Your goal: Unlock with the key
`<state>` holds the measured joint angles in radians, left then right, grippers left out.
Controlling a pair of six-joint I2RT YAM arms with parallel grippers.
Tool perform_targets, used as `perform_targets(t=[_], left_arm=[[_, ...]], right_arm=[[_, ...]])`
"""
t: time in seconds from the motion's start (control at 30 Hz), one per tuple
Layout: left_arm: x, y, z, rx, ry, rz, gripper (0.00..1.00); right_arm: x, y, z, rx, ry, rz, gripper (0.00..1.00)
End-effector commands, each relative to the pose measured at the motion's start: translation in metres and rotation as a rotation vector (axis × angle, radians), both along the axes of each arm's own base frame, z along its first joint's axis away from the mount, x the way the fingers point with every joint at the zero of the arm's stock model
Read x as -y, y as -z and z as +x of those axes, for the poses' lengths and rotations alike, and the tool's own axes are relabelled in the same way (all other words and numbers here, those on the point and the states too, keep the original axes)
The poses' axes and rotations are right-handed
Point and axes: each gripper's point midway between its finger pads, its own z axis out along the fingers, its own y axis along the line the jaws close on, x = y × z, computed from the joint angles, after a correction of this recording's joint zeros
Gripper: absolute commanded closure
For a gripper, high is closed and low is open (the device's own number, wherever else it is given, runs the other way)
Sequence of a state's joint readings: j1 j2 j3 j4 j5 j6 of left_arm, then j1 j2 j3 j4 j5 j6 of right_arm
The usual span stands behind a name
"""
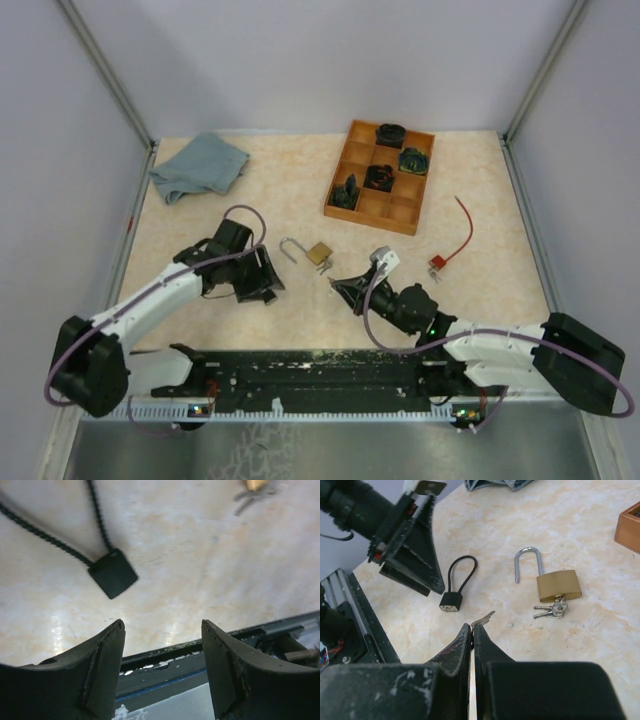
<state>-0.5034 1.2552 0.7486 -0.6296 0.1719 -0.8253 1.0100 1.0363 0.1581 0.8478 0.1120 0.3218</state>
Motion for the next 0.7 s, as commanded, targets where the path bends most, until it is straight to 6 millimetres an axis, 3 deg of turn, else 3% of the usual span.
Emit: perform_targets(t=[0.0, 0.13, 0.33, 0.43, 0.67], left_arm=[[0.026, -0.047, 0.009, 0.258, 0.128, -0.152, 0.32], [0.05, -0.082, 0.01, 0.457, 0.214, -0.28, 0.33], [0.094, -0.122, -0.003, 0.698, 0.4, -0.458, 0.39], [0.106, -0.14, -0.007, 0.785, 0.45, -0.536, 0.46], [0.123, -0.155, -0.012, 0.828, 0.508, -0.658, 0.58]], right_arm=[[0.003, -0.045, 0.015, -0.006, 0.087, 0.207, 1.0], [0.012, -0.055, 0.022, -0.029, 0.151, 0.298, 1.0], [0.017, -0.069, 0.029, -0.067, 0.205, 0.41, 1.0], [0.016, -0.075, 0.028, -0.066, 0.191, 0.446, 1.0], [0.014, -0.082, 0.021, -0.059, 0.146, 0.488, 1.0]])
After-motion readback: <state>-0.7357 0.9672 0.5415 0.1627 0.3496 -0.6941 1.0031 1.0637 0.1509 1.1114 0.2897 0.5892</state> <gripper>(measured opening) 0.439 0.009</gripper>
